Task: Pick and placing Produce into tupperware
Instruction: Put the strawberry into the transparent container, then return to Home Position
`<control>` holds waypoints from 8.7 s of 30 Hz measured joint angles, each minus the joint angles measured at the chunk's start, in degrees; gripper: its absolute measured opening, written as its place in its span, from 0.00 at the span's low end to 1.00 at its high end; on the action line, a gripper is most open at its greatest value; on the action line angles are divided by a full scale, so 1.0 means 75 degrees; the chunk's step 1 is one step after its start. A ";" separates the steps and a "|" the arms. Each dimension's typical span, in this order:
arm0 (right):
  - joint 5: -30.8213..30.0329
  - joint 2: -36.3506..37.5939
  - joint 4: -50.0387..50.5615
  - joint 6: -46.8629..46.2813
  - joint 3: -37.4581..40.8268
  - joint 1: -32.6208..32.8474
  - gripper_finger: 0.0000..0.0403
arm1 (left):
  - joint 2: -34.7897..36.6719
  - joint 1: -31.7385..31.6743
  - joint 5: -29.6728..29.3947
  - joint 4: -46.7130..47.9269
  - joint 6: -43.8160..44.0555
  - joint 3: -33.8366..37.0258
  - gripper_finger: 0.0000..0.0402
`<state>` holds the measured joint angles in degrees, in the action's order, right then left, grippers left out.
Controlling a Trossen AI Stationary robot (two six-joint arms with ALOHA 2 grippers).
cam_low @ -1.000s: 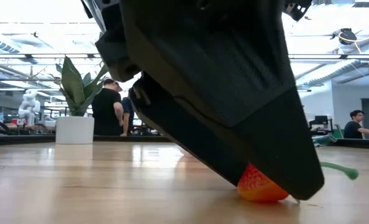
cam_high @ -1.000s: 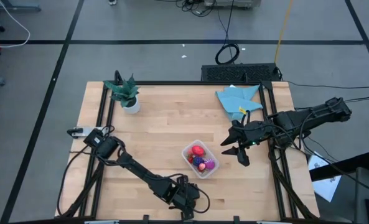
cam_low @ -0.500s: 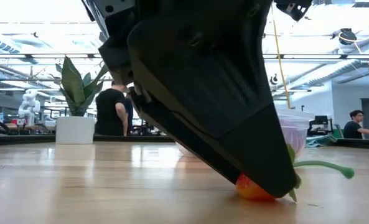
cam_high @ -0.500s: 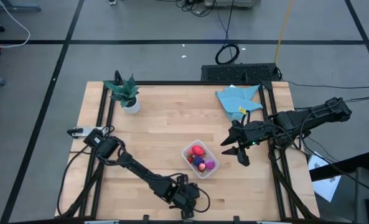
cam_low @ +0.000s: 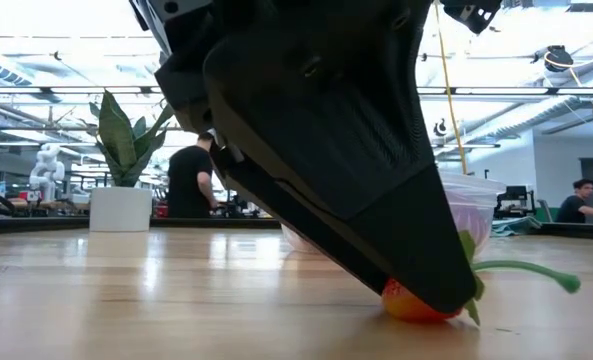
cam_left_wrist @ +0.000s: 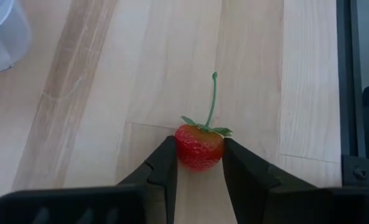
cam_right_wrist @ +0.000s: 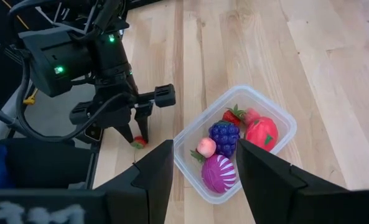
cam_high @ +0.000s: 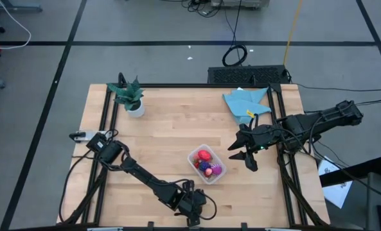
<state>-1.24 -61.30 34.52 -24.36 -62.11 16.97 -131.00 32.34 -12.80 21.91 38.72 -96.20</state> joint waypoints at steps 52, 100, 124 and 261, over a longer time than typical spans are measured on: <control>-0.0069 0.0927 -0.0580 0.0400 0.0000 -0.0221 0.41 | 0.0041 -0.1921 -0.0902 0.4990 -0.3076 -0.2607 0.29; -0.0264 0.0962 -0.0759 0.0542 0.0000 -0.0221 0.41 | 0.0848 -0.2058 -0.0749 0.5695 -0.3255 -0.2626 0.65; 0.0263 0.2264 -0.0577 0.1009 -0.0003 0.0431 0.41 | 0.5161 0.1849 -0.4302 0.6379 -0.1160 -0.2288 0.48; -0.3021 0.8160 -0.3902 0.2682 0.6985 0.0128 0.41 | 1.7448 -0.2751 -0.0279 -0.1524 -0.4439 1.1431 0.46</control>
<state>-23.90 -0.10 5.25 -4.24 -9.72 17.93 -0.14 11.70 -14.88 10.48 5.43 -10.47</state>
